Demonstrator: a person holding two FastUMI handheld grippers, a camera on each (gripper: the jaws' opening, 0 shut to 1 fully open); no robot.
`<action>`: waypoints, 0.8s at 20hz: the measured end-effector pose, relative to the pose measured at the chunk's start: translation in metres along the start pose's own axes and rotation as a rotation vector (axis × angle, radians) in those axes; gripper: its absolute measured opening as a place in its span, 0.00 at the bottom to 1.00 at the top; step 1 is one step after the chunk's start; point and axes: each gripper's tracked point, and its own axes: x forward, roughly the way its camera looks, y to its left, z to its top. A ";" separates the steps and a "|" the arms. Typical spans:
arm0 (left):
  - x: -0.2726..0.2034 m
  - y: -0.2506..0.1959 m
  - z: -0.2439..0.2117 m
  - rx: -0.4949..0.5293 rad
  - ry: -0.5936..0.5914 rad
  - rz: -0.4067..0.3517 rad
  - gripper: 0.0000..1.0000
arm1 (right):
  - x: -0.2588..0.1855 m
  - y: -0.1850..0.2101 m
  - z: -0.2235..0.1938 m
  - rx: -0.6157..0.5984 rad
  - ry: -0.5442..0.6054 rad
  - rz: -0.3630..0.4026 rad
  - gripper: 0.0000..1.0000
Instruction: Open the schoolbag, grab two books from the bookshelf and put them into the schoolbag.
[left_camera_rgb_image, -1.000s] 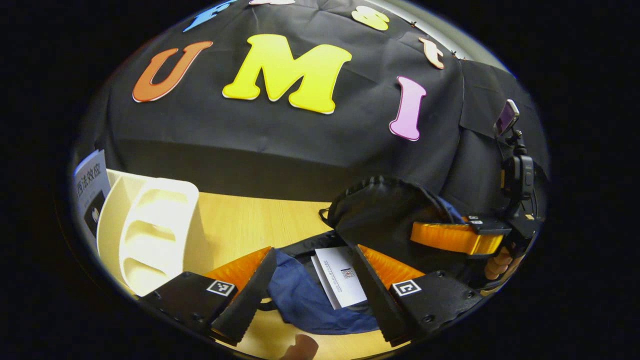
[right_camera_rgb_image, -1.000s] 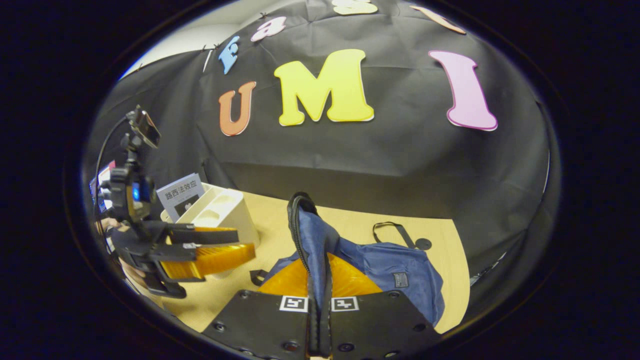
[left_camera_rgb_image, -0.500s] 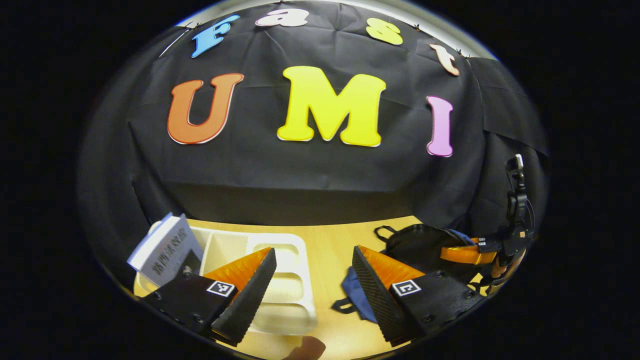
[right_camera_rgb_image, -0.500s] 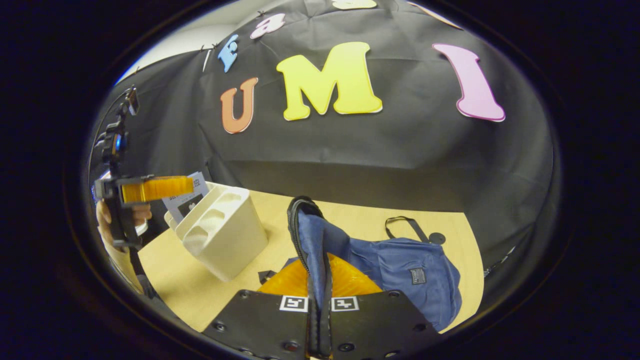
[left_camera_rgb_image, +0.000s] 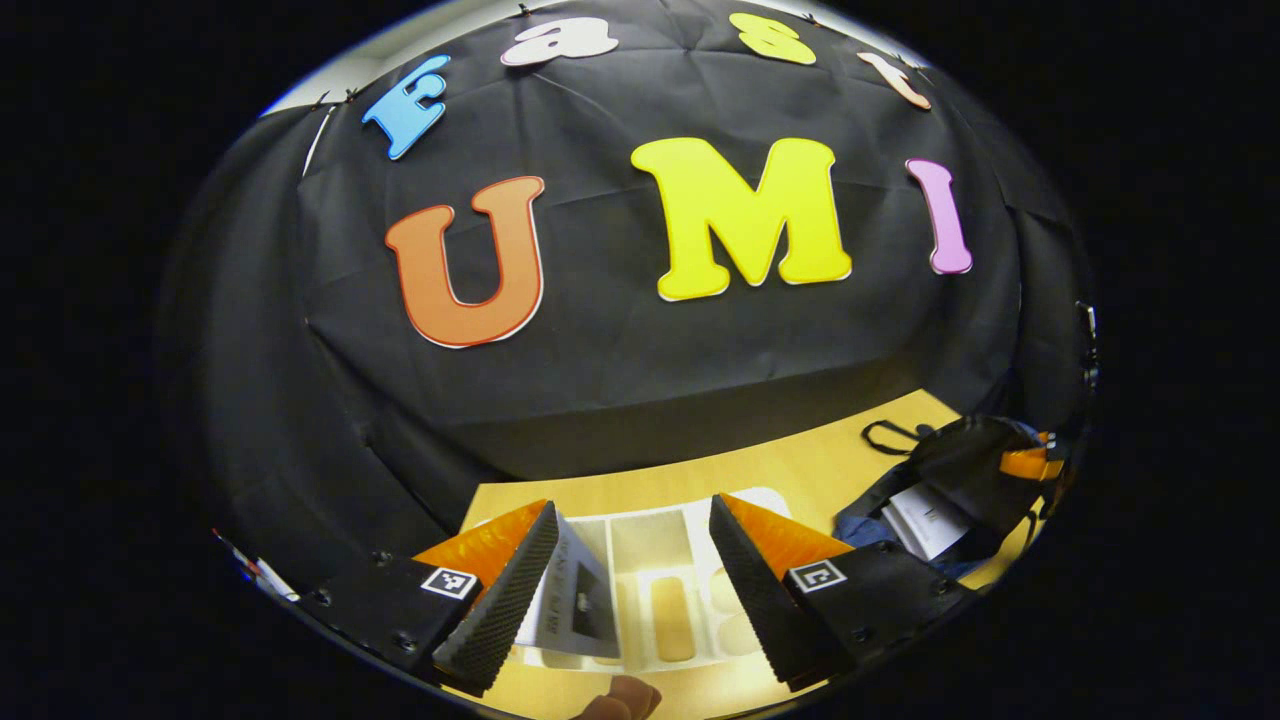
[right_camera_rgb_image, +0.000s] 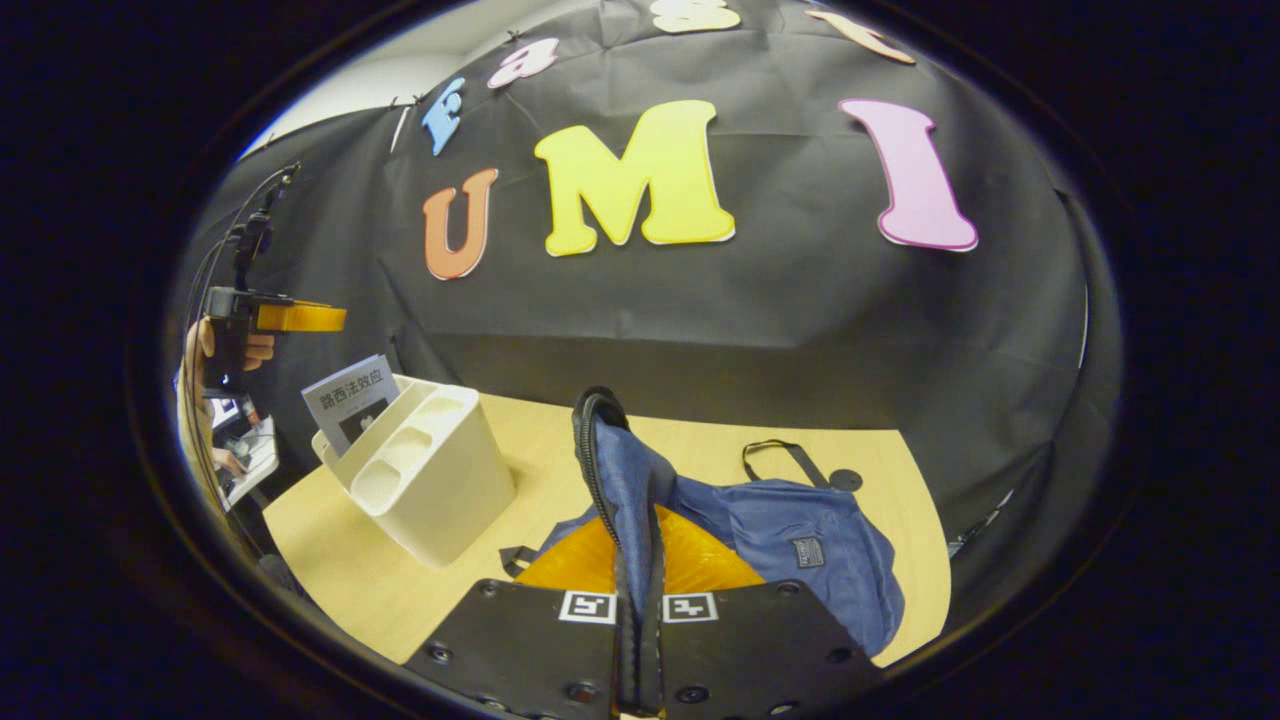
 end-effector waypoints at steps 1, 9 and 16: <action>0.005 0.005 -0.015 0.004 0.051 0.004 0.98 | -0.002 -0.003 0.000 0.000 -0.003 -0.009 0.02; 0.046 0.043 -0.066 -0.011 0.300 0.040 0.98 | -0.004 -0.002 -0.014 -0.033 -0.005 0.014 0.03; 0.078 0.054 -0.112 -0.091 0.500 0.036 0.93 | 0.002 -0.001 -0.022 -0.058 -0.006 0.043 0.04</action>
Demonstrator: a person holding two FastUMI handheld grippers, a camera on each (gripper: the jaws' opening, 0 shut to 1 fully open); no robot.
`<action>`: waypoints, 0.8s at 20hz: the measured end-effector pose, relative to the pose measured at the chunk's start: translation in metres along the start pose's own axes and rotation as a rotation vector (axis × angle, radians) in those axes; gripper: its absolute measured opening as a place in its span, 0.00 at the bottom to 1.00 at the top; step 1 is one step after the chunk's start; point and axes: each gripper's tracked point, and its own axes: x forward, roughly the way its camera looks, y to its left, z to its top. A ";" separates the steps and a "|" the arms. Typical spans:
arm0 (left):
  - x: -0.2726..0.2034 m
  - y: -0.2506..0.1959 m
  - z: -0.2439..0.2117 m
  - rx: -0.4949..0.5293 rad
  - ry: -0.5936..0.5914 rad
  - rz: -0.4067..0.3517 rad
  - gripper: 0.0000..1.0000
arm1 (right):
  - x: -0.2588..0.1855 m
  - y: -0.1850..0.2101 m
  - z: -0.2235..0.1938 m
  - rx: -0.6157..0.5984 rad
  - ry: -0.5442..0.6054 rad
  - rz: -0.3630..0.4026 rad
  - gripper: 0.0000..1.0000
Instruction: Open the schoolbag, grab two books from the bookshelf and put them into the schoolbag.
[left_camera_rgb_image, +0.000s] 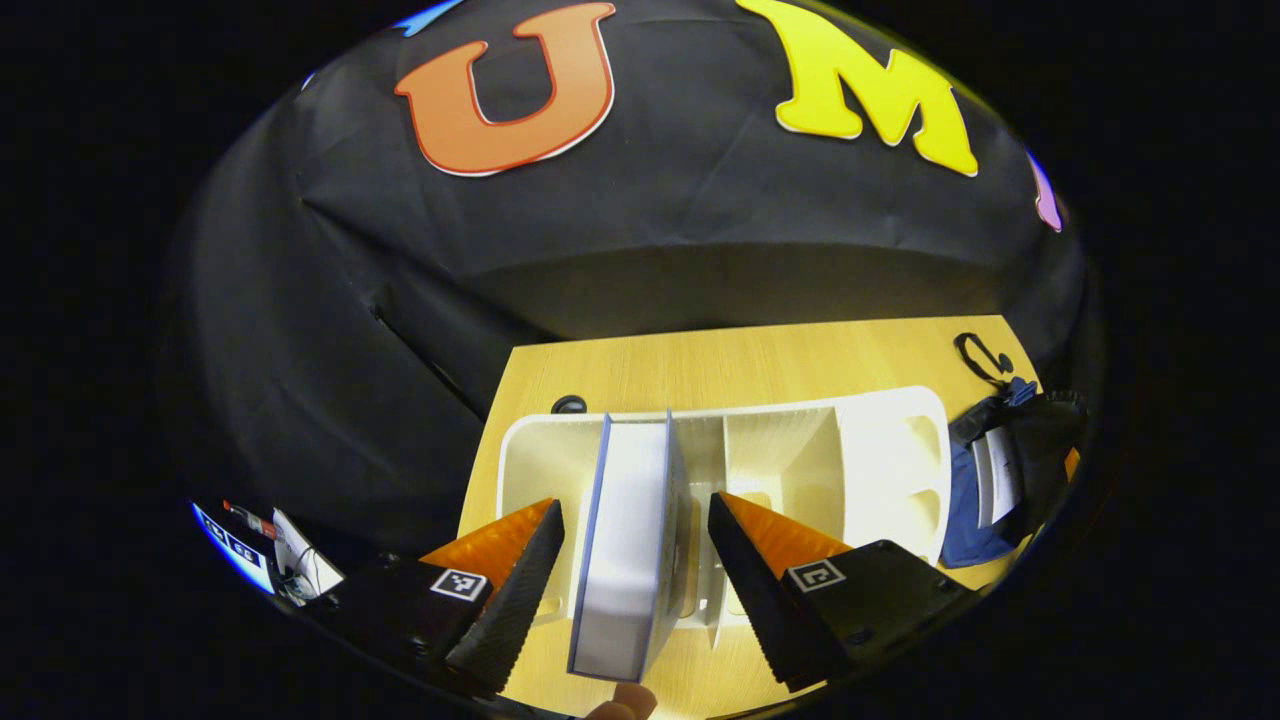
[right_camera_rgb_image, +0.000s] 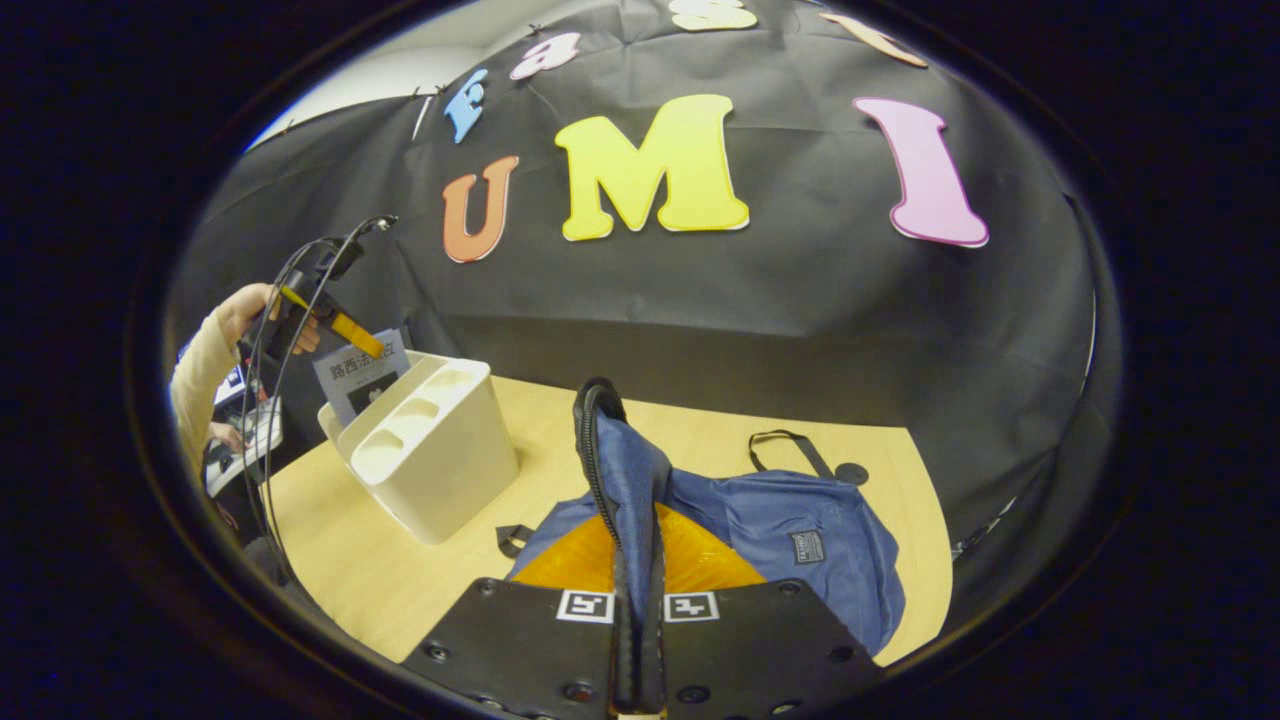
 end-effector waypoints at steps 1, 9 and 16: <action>0.005 0.000 -0.006 -0.001 0.036 -0.006 0.92 | -0.001 -0.003 0.001 -0.005 -0.012 -0.013 0.04; 0.016 -0.015 -0.030 0.021 0.192 -0.061 0.80 | -0.006 -0.002 -0.006 -0.005 -0.030 -0.023 0.04; 0.015 -0.032 -0.042 0.007 0.219 -0.126 0.54 | -0.010 0.002 -0.014 0.040 -0.036 -0.008 0.04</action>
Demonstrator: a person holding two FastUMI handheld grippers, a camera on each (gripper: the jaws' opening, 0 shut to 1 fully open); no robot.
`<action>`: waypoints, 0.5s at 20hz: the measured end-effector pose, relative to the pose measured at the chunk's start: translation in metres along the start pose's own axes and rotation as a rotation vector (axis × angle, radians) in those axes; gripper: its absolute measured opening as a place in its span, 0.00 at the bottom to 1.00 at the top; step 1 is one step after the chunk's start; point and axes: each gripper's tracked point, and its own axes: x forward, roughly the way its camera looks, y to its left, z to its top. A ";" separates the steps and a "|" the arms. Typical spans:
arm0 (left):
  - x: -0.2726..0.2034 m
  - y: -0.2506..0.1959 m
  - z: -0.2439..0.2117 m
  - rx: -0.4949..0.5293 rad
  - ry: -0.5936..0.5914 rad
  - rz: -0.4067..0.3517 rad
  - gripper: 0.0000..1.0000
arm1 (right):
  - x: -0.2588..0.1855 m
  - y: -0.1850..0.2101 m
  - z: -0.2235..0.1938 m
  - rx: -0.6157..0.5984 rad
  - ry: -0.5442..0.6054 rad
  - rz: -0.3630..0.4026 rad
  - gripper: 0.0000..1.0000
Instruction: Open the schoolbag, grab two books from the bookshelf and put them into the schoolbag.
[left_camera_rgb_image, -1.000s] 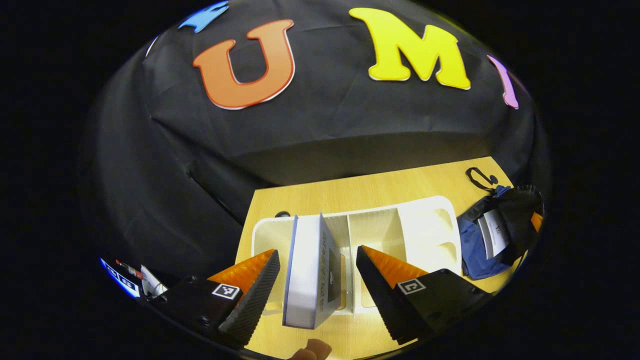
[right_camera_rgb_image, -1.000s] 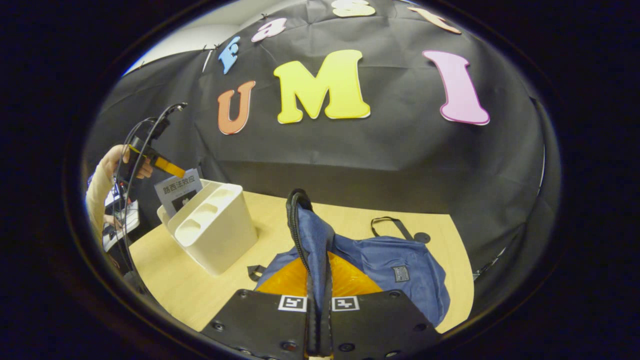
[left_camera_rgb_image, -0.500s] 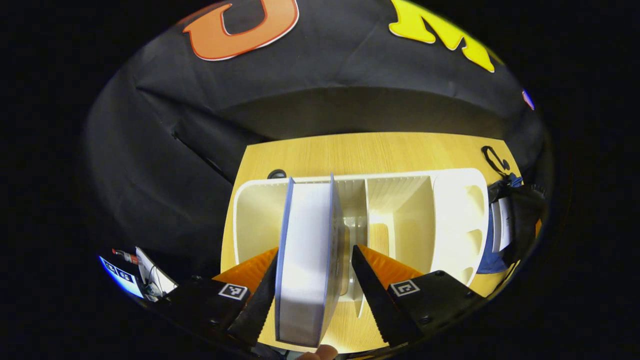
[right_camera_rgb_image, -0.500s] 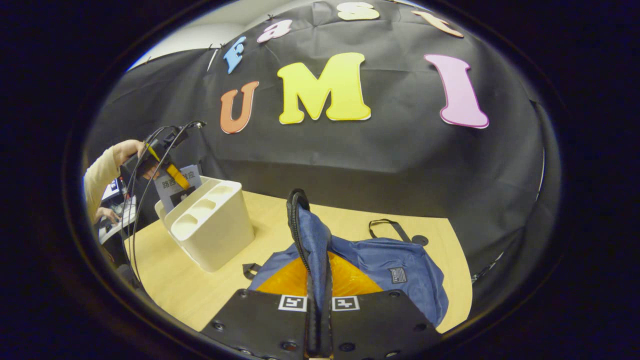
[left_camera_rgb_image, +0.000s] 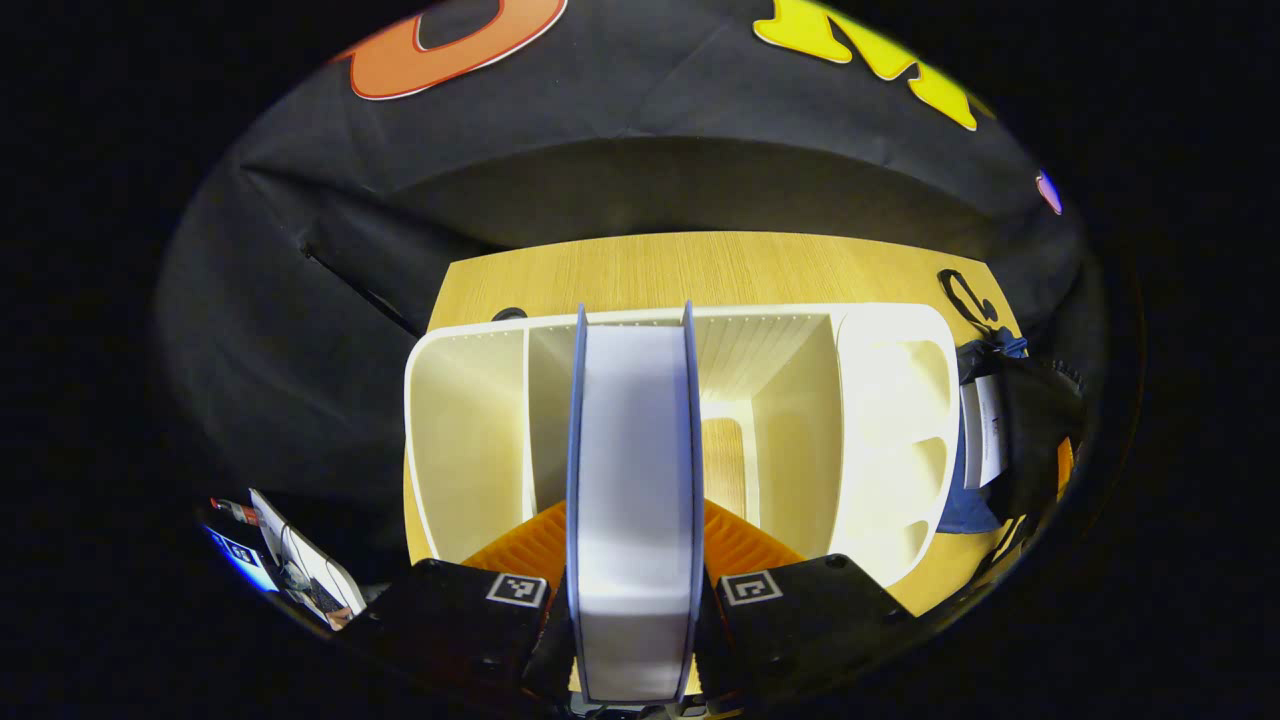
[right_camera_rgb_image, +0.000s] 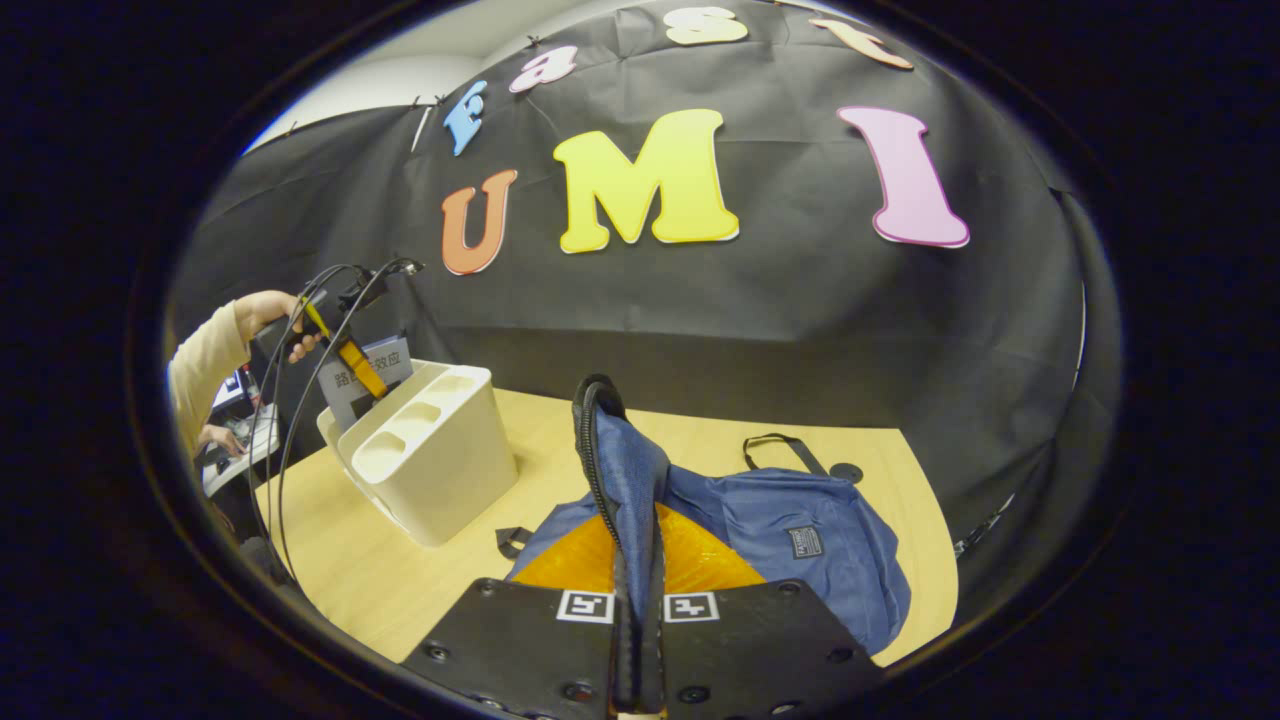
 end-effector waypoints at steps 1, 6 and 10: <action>-0.002 -0.001 -0.002 0.001 -0.006 -0.010 0.48 | -0.001 -0.001 -0.001 0.009 0.001 0.001 0.04; -0.028 0.014 -0.008 -0.017 -0.106 0.010 0.48 | -0.002 -0.001 -0.008 0.024 0.015 -0.003 0.04; -0.068 0.024 -0.016 -0.024 -0.200 0.023 0.51 | -0.001 0.001 -0.007 0.033 0.019 -0.003 0.02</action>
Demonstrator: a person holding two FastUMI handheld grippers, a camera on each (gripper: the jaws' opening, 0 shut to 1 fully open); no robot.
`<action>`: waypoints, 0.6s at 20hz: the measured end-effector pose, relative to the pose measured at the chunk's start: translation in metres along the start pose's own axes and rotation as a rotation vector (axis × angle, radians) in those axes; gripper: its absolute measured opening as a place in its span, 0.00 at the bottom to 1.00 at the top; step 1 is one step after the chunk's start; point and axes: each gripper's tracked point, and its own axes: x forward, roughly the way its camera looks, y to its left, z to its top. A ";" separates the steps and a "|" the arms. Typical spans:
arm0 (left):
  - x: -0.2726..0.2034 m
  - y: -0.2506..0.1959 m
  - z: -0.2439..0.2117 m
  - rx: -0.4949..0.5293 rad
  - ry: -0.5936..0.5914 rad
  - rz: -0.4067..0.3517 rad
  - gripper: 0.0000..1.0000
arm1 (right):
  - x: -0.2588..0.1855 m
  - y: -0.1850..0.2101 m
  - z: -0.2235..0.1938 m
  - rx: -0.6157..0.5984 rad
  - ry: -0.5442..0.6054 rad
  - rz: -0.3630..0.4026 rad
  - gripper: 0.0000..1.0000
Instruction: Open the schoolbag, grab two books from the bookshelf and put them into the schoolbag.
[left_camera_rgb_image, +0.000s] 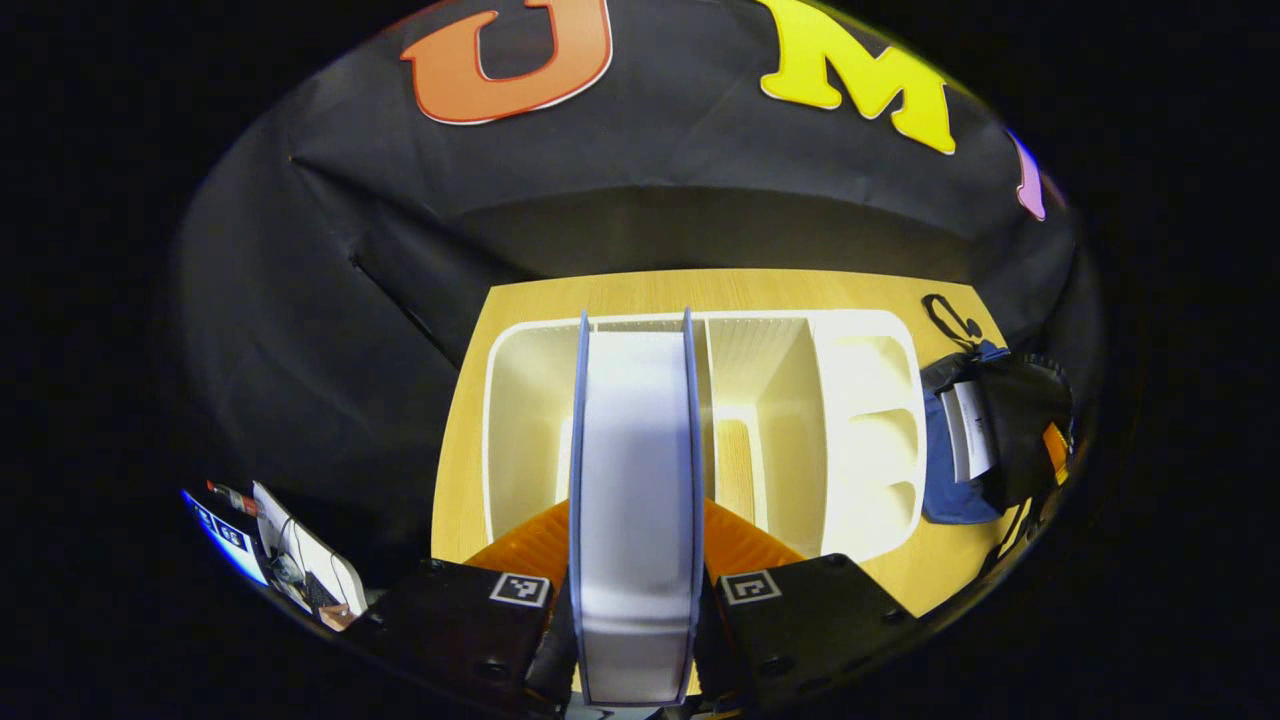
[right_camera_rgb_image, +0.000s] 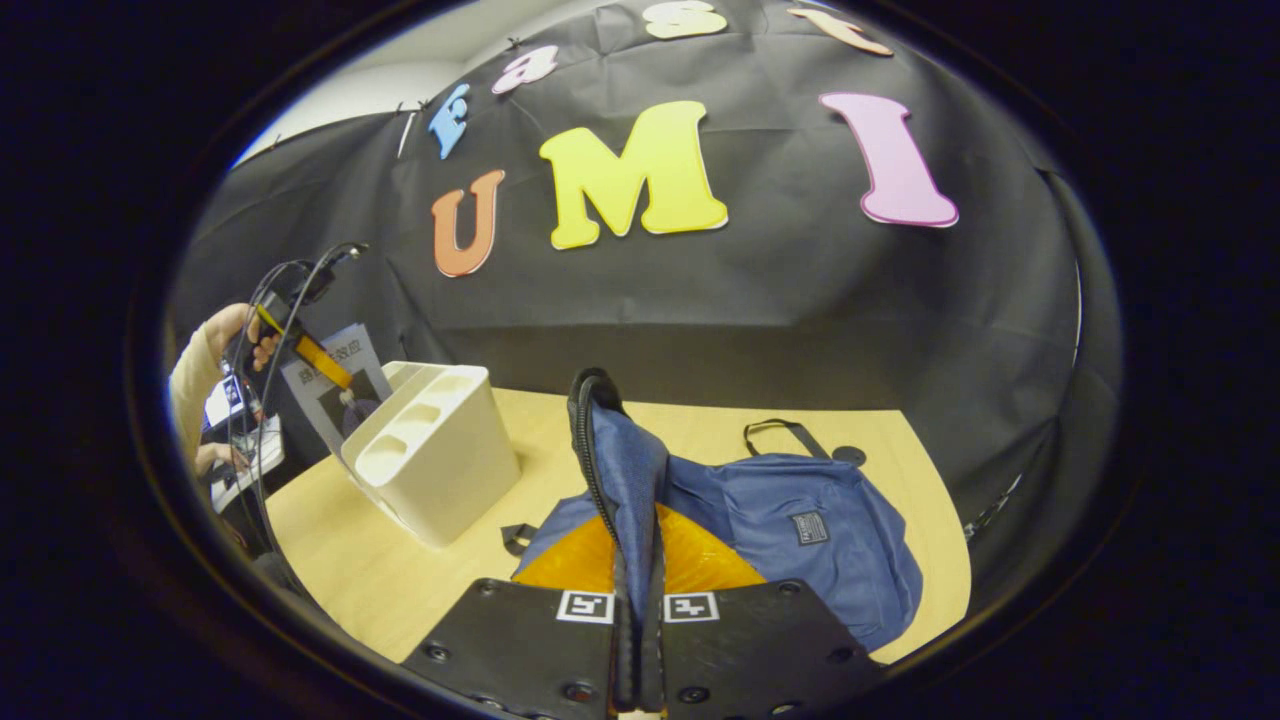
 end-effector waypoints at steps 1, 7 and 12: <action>-0.010 0.001 0.005 0.009 -0.049 0.000 0.48 | 0.001 0.000 0.000 0.004 0.003 0.001 0.04; -0.077 -0.014 0.010 0.044 -0.229 -0.028 0.48 | 0.003 0.002 0.002 0.010 0.019 0.010 0.04; -0.112 -0.061 0.013 0.154 -0.273 -0.072 0.47 | 0.002 -0.004 0.005 0.039 0.012 0.022 0.04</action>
